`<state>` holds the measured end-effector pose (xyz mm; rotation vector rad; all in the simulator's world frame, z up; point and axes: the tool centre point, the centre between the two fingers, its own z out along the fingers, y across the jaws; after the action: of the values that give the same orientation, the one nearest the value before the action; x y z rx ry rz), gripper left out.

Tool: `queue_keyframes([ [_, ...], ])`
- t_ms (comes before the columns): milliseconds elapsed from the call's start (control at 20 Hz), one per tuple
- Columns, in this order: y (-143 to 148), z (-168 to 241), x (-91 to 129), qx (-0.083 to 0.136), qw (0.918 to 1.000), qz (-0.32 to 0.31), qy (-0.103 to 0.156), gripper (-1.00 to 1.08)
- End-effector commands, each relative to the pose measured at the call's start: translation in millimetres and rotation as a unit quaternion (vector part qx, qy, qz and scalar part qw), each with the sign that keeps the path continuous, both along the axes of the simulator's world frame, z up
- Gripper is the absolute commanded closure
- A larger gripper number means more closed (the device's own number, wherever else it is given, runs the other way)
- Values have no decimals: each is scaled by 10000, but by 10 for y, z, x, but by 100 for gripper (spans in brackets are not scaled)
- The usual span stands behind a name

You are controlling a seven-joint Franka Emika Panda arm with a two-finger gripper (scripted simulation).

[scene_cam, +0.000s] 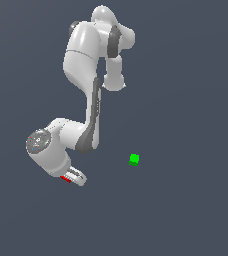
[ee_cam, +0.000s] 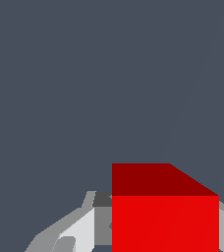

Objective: Stack the red cube on top of the green cube.

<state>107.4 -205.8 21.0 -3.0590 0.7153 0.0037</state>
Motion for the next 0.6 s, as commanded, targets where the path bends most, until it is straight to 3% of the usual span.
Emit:
queue_keyframes([
  [0,0,58,2,-2,10000,0,-8,108],
  [550,2,756,-8,-1,10000,-1,-10,108],
])
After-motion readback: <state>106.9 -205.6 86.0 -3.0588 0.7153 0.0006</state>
